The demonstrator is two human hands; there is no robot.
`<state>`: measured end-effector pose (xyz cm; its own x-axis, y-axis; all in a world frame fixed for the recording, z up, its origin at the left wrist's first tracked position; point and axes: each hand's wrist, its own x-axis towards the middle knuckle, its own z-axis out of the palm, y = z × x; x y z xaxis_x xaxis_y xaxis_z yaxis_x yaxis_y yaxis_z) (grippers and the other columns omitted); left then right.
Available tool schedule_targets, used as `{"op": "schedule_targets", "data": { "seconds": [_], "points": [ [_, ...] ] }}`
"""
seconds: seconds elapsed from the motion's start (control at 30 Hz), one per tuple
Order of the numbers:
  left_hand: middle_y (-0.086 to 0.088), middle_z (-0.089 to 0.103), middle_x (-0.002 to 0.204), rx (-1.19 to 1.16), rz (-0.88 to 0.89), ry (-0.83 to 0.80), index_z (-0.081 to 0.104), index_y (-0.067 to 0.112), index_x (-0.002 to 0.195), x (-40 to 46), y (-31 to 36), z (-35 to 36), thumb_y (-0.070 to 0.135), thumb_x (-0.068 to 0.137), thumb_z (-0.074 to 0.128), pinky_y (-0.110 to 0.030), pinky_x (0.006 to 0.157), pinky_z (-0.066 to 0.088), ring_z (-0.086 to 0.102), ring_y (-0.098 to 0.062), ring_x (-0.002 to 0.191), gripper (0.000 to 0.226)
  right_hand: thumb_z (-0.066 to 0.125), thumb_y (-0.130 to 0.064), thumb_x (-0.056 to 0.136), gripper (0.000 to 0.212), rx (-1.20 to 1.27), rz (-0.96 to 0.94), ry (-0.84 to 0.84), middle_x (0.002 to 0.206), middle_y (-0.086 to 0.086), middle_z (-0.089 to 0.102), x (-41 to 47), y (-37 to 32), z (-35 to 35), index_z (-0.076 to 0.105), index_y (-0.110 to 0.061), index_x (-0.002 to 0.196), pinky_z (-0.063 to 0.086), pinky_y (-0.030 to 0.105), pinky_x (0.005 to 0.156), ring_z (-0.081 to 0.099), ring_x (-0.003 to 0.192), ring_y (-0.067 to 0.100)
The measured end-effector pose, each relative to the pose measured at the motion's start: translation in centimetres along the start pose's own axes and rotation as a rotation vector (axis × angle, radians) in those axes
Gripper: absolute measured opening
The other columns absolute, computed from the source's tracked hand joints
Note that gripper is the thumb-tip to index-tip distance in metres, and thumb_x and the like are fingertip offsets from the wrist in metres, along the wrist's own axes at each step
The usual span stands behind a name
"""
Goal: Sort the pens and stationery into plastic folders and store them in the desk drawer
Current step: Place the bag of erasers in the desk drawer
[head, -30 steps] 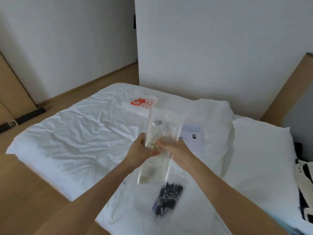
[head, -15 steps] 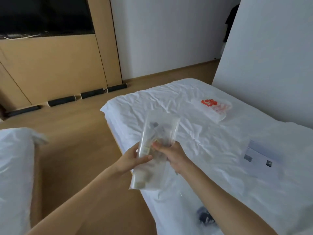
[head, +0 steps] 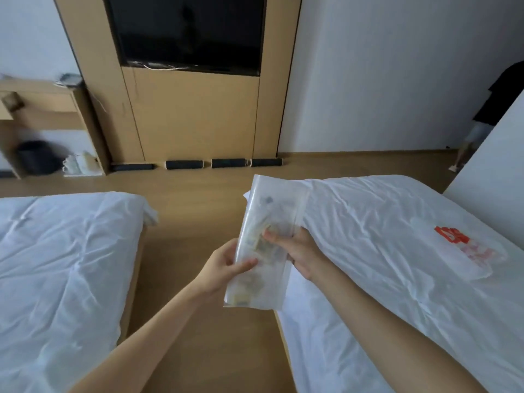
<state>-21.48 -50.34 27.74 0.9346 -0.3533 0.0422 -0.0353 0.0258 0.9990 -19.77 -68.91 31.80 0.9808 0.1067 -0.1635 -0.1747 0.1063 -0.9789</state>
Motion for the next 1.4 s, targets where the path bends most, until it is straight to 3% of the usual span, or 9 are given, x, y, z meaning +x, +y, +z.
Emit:
{"op": "schedule_targets", "data": {
  "seconds": [0.17,0.43,0.53,0.73,0.9,1.07,1.2,1.3,1.4],
  "points": [
    [-0.009,0.070,0.107,-0.097,-0.009,0.254,0.057,0.010,0.119,-1.6,-0.2,-8.1,0.014,0.085,0.066,-0.034,0.074,0.056,0.068,-0.027,0.096,0.036,0.071,-0.008,0.080,0.036,-0.039,0.023,-0.268,0.108,0.009,0.070,5.7,-0.4,8.3,0.063,-0.005,0.114,0.056,0.034,0.080,0.068,0.098,0.023],
    [-0.004,0.070,0.108,-0.141,-0.062,0.589,0.058,0.019,0.118,0.1,-2.7,-16.7,0.026,0.083,0.070,-0.040,0.081,0.057,0.068,-0.024,0.097,0.038,0.068,-0.005,0.082,0.032,-0.049,0.092,-0.477,0.109,0.010,0.069,15.3,3.2,16.0,0.062,-0.008,0.112,0.055,0.035,0.086,0.067,0.098,0.023],
    [-0.001,0.071,0.106,-0.120,-0.085,0.634,0.059,0.023,0.117,3.8,-3.7,-19.4,0.027,0.080,0.070,-0.037,0.078,0.057,0.069,-0.022,0.095,0.038,0.071,-0.006,0.080,0.037,-0.029,0.110,-0.491,0.115,0.014,0.067,20.7,4.3,16.8,0.061,-0.006,0.115,0.053,0.039,0.091,0.065,0.105,0.028],
    [-0.001,0.071,0.106,-0.072,-0.104,0.638,0.058,0.022,0.115,16.1,-4.0,-25.5,0.029,0.080,0.067,-0.033,0.074,0.057,0.070,-0.021,0.093,0.037,0.071,-0.006,0.079,0.029,-0.004,0.122,-0.503,0.107,0.008,0.070,35.0,2.8,17.2,0.065,-0.014,0.106,0.054,0.036,0.088,0.067,0.100,0.024],
    [-0.001,0.070,0.108,-0.095,-0.103,0.632,0.056,0.022,0.118,26.3,-2.8,-30.5,0.049,0.068,0.076,-0.035,0.074,0.057,0.069,-0.021,0.095,0.061,0.073,-0.005,0.078,0.034,-0.016,0.123,-0.507,0.108,0.009,0.070,46.7,-0.5,17.5,0.064,-0.012,0.109,0.054,0.036,0.088,0.066,0.101,0.024],
    [-0.001,0.072,0.101,-0.120,-0.130,0.717,0.059,0.022,0.112,33.0,-3.4,-35.9,0.026,0.080,0.071,-0.029,0.069,0.057,0.070,-0.020,0.090,0.034,0.071,-0.003,0.079,0.030,-0.022,0.134,-0.564,0.101,0.004,0.071,55.5,-1.6,20.2,0.064,-0.014,0.106,0.056,0.030,0.081,0.068,0.092,0.016],
    [0.000,0.072,0.102,-0.149,-0.135,0.770,0.060,0.021,0.113,37.6,-4.7,-42.1,0.053,0.058,0.082,-0.031,0.070,0.057,0.070,-0.021,0.092,0.067,0.072,-0.004,0.078,0.032,-0.026,0.163,-0.595,0.105,0.008,0.070,63.2,-0.7,24.0,0.064,-0.012,0.108,0.055,0.032,0.083,0.067,0.098,0.021],
    [-0.002,0.073,0.098,-0.185,-0.116,0.810,0.060,0.016,0.114,42.2,-5.9,-47.9,0.021,0.081,0.070,-0.029,0.068,0.057,0.070,-0.020,0.090,0.035,0.073,-0.005,0.078,0.033,-0.035,0.164,-0.585,0.105,0.009,0.071,70.1,-0.6,27.6,0.064,-0.012,0.108,0.056,0.031,0.081,0.067,0.097,0.022],
    [-0.009,0.072,0.101,-0.183,-0.117,0.836,0.061,0.014,0.115,47.1,-6.3,-54.4,0.014,0.085,0.066,-0.031,0.070,0.057,0.070,-0.024,0.092,0.030,0.075,-0.010,0.076,0.038,-0.070,0.155,-0.587,0.106,0.008,0.071,77.1,-1.8,31.5,0.063,-0.012,0.112,0.056,0.035,0.083,0.067,0.099,0.023]
  ]
}}
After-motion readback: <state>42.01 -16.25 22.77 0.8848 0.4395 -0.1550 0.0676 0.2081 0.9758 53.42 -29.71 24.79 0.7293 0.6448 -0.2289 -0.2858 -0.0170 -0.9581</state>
